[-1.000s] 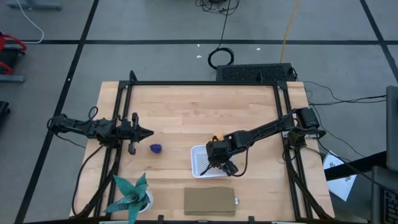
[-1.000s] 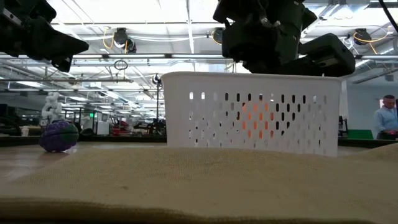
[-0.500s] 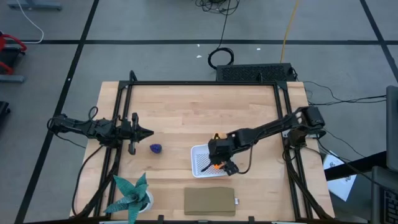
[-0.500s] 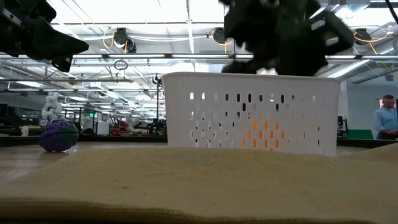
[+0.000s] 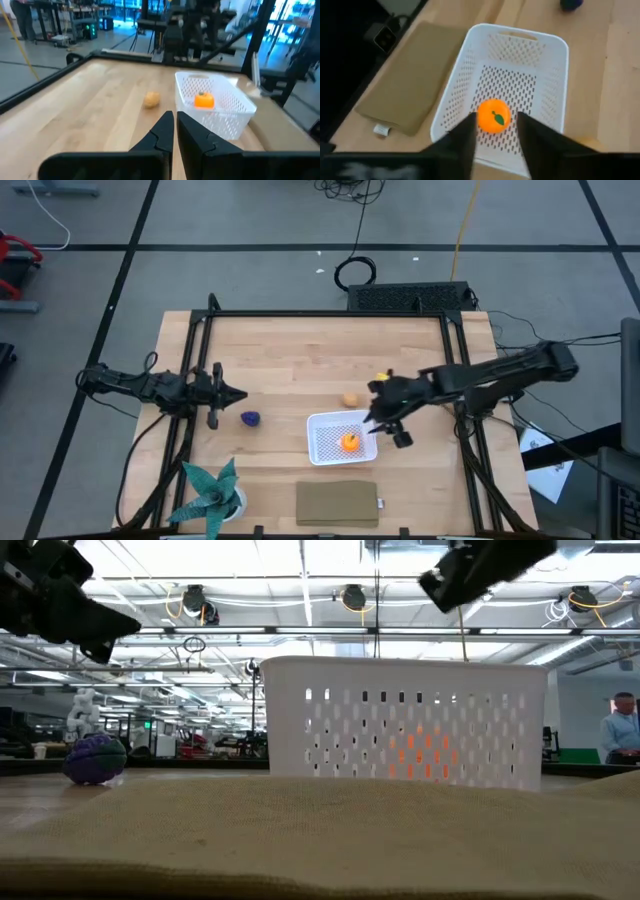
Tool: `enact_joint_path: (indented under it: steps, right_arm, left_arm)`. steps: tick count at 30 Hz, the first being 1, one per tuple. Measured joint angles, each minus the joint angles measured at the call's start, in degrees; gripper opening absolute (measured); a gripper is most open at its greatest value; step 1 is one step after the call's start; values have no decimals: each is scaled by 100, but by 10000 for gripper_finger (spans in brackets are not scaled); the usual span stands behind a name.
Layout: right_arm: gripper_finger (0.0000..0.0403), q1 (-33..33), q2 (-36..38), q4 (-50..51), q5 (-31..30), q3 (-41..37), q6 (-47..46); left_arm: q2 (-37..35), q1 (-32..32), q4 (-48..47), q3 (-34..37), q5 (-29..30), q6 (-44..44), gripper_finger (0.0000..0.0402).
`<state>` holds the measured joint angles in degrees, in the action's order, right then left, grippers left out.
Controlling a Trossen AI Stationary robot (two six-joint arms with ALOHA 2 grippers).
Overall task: Pick and placing Produce into tupperware
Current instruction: Put the grape into the white basket
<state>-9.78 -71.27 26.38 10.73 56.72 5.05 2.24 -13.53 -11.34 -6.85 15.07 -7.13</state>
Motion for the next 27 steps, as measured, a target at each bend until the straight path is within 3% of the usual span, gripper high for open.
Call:
enact_joint_path:
  steps: [3,5,12,19,23,27]
  right_arm:
    - [40,-3,624,-807,-18,-884,-204]
    - [12,-5,991,-1358,-19,-1481,-296]
    - [4,44,1623,-3057,-623,-3023,-454]
    - [6,76,1675,-4432,-637,-3944,-393]
    - [6,76,1675,-5094,-624,-4292,-395]
    - [6,76,1675,-5443,-621,-4471,-377]
  left_arm:
    - [0,1,-56,2,0,57,26]
    - [0,8,-59,-3,39,92,26]
    - [566,186,-590,-784,69,-408,26]
    - [2155,514,-1259,-2493,155,-464,26]
    - [3266,851,-2937,-3712,138,-463,35]
    - [4231,1157,-4539,-4345,-53,-236,87]
